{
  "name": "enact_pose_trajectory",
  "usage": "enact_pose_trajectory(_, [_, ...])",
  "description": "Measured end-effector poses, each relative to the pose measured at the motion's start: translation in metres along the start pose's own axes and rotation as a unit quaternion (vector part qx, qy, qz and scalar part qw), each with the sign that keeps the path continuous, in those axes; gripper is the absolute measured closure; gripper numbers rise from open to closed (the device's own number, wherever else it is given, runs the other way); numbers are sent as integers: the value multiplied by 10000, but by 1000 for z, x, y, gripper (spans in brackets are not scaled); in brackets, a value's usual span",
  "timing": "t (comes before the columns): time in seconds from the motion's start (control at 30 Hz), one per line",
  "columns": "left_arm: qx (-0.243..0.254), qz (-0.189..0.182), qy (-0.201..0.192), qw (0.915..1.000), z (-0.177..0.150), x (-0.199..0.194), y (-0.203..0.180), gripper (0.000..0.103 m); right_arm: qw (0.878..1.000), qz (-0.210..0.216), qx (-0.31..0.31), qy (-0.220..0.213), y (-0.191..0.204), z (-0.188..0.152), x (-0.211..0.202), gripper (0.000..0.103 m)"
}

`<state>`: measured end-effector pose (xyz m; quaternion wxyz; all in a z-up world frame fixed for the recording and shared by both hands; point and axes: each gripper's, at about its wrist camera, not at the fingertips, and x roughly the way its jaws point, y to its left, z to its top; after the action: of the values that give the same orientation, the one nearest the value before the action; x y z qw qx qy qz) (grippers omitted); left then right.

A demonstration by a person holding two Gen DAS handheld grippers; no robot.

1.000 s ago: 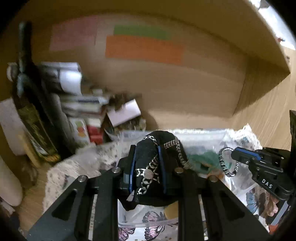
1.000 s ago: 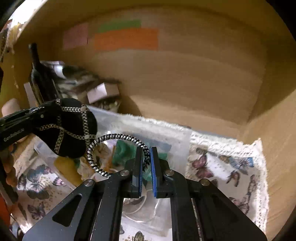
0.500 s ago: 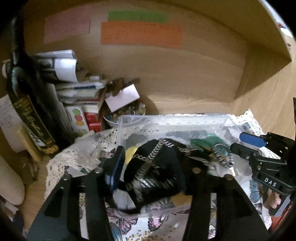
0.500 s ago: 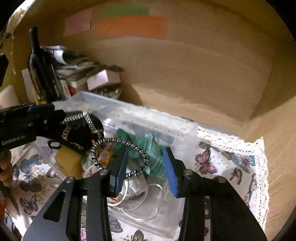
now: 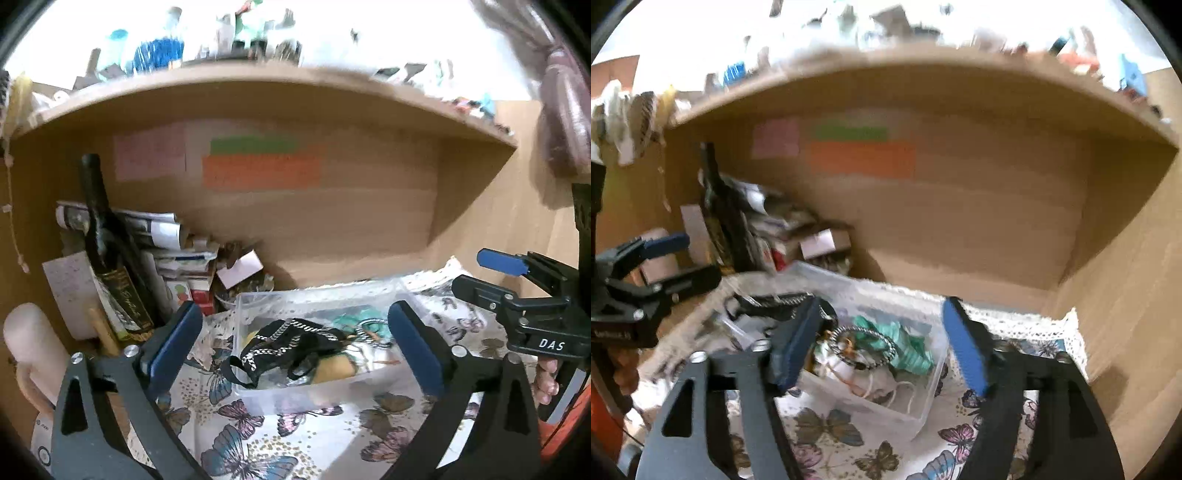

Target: Organize soft objects

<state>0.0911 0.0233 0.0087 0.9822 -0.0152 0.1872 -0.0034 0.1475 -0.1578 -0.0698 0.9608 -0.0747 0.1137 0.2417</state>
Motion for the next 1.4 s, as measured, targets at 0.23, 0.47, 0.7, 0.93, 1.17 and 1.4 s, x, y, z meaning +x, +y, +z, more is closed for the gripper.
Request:
enact_pose_trajectory(0.23, [-93, -128, -225, 9996, -7, -32, -5, 0, 9981, 21, 155, -591, 6, -3, -44, 17])
enact_pose_trajectory(0.47, [-199, -246, -297, 9991, -18, -51, -10, 0, 9968, 68, 277, -743, 13, -15, -63, 10])
enact_pose_trajectory(0.7, [-184, -315, -372, 9986, -27, -61, -12, 0, 9961, 19, 313, -826, 21, -24, -75, 6])
enact_pose_trajectory(0.93, [-143, -299, -389, 9987, -30, -62, -14, 0, 9959, 53, 393, -809, 20, -28, -77, 5])
enact_pose_trajectory(1.17, [-184, -330, -378, 9986, -29, -61, -15, 0, 9958, 46, 441, -806, 22, -29, -79, 5])
enact_pose_trajectory(1.4, [-156, -319, -394, 9986, -30, -61, -14, 0, 9956, 68, 428, -832, 24, -28, -80, 5])
